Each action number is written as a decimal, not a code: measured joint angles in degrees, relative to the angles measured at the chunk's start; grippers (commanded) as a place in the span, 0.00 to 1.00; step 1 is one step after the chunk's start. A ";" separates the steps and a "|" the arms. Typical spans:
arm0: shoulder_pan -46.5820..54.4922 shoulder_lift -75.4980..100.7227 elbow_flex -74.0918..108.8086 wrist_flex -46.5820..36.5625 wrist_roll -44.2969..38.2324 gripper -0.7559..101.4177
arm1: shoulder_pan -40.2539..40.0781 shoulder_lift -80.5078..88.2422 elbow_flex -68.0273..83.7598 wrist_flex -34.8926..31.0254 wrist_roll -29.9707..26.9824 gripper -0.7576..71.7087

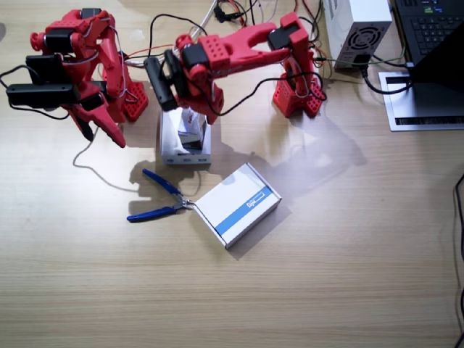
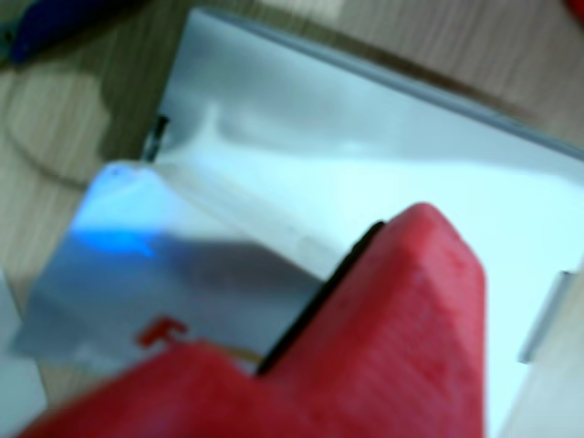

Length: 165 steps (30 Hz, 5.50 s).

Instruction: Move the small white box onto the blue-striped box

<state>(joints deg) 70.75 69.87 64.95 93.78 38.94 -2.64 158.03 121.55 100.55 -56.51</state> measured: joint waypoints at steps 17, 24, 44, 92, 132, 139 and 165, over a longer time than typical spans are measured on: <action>-3.60 -9.23 -5.89 0.00 4.13 0.13 | -0.18 7.82 4.83 0.18 0.00 0.90; -19.25 -3.16 -5.19 0.70 7.03 0.10 | -2.20 7.82 4.75 0.18 2.20 0.90; -35.42 -14.41 -14.85 0.79 12.74 0.44 | -4.83 7.56 4.04 0.18 4.04 0.90; -70.66 115.93 110.21 -25.75 45.35 0.01 | 1.85 21.88 42.54 -17.58 -21.09 0.02; -70.66 115.93 110.21 -25.75 45.35 0.01 | 1.85 21.88 42.54 -17.58 -21.09 0.02; -70.66 115.93 110.21 -25.75 45.35 0.01 | 1.85 21.88 42.54 -17.58 -21.09 0.02; -70.66 115.93 110.21 -25.75 45.35 0.01 | 1.85 21.88 42.54 -17.58 -21.09 0.02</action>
<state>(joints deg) 0.09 185.80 175.17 68.03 84.29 -0.79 179.91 164.09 82.97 -77.61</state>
